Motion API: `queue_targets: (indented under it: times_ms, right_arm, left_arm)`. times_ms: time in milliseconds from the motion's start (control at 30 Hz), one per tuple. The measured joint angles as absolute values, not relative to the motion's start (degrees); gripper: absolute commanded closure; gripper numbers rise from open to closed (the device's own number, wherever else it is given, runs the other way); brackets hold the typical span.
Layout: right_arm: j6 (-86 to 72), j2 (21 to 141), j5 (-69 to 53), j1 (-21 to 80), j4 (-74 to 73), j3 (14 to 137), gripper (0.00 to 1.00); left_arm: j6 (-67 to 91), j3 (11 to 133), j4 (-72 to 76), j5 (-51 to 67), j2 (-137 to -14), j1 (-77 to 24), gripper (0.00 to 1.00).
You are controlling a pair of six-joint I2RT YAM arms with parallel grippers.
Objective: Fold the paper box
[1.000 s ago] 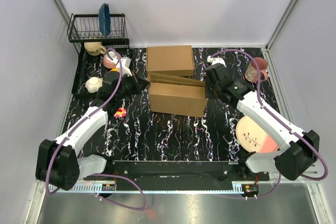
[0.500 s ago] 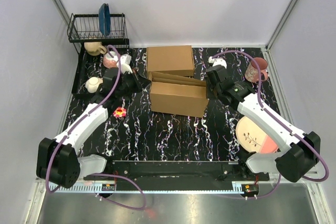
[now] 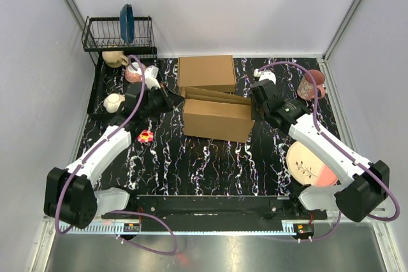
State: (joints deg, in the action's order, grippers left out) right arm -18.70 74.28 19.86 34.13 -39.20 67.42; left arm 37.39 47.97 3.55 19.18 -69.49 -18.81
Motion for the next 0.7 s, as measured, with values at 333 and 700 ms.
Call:
queue_targets:
  times_ms: [333, 700]
  right_arm:
    - [-19.9, 74.2, 19.9, 34.1, -41.0, 68.1, 0.89]
    - [-21.5, 73.9, 20.0, 34.1, -43.7, 69.0, 0.74]
  left_arm:
    - [36.0, 46.9, 3.4, 18.5, -69.5, -19.5, 1.00]
    - [34.5, 46.9, 3.2, 18.0, -69.4, -20.0, 1.00]
